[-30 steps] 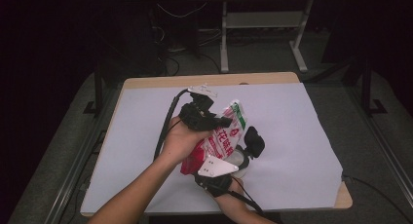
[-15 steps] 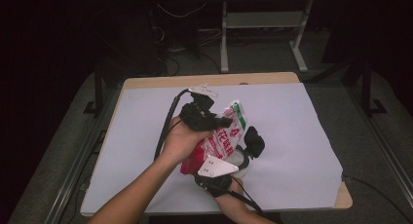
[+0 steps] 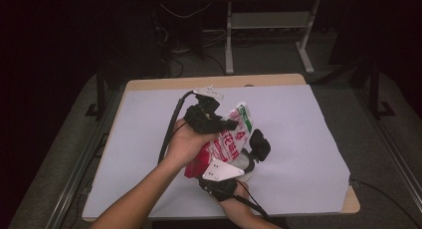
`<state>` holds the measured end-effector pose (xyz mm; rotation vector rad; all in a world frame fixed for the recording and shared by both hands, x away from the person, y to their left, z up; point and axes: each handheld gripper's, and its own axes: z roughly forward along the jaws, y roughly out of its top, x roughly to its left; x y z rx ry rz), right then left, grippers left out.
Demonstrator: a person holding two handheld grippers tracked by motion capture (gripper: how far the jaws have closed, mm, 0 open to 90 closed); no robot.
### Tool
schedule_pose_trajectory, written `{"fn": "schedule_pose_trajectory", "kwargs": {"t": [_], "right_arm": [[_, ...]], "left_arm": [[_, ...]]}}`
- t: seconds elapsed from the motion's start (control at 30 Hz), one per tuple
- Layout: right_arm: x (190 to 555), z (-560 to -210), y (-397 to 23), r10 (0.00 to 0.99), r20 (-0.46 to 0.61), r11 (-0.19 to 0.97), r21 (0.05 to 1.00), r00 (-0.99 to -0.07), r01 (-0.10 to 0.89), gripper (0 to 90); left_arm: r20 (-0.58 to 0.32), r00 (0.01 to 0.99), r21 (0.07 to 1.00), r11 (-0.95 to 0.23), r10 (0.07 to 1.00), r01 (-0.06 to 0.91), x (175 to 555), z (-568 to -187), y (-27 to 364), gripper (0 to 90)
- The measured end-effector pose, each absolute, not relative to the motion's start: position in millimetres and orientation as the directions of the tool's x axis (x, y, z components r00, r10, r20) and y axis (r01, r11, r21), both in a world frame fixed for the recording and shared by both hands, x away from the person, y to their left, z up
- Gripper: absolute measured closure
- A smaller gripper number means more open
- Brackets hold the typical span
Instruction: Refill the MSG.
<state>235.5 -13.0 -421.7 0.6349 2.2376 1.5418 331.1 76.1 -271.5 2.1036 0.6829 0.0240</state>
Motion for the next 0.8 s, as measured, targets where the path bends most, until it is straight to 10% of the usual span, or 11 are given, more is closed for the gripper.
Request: {"fn": "schedule_pose_trajectory", "kwargs": {"t": [0.8], "right_arm": [[235.8, -421.2, -13.3, 0.545, -0.030, 0.300, 0.940, -0.838, 0.161, 89.9]], "left_arm": [[-0.231, 0.848, 0.769, -0.444, 0.477, 0.459, 331.6, -272.1, 73.4, 89.8]]}}
